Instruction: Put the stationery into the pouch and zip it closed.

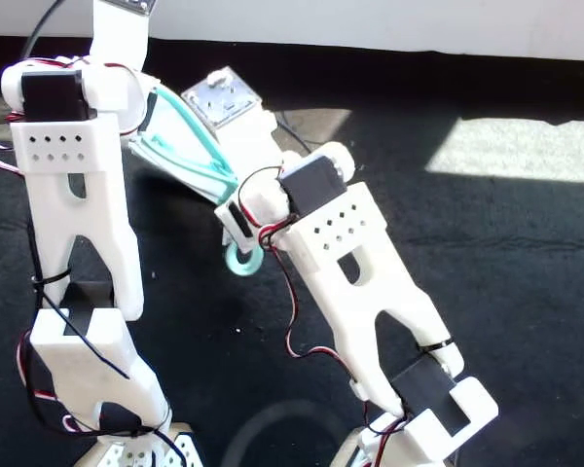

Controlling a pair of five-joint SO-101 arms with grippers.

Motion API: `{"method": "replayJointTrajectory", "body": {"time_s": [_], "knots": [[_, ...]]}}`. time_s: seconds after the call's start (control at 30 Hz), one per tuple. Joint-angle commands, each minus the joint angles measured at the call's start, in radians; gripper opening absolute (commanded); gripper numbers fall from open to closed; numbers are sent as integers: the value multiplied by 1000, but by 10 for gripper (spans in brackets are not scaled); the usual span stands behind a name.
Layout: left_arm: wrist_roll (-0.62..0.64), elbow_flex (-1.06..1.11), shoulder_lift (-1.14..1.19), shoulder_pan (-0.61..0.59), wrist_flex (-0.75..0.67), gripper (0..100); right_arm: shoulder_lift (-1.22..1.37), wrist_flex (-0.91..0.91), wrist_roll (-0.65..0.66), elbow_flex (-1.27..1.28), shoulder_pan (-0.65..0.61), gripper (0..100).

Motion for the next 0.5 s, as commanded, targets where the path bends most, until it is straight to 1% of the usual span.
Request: {"method": "replayJointTrajectory", "body": {"time_s": [0.0, 0.17, 0.27, 0.37, 0.47], "knots": [[-2, -65, -36, -33, -26, 8, -105, -97, -17, 88, -7, 346], [-2, -62, -35, -33, -20, 8, -208, -352, -17, 354, -5, 346], [-2, -62, -35, -33, -20, 8, -259, -464, -17, 479, -5, 346], [-2, -62, -35, -33, -20, 8, -302, -507, -18, 552, -12, 346], [-2, -62, -33, -33, -20, 8, -325, -510, -18, 573, -12, 346]]}}
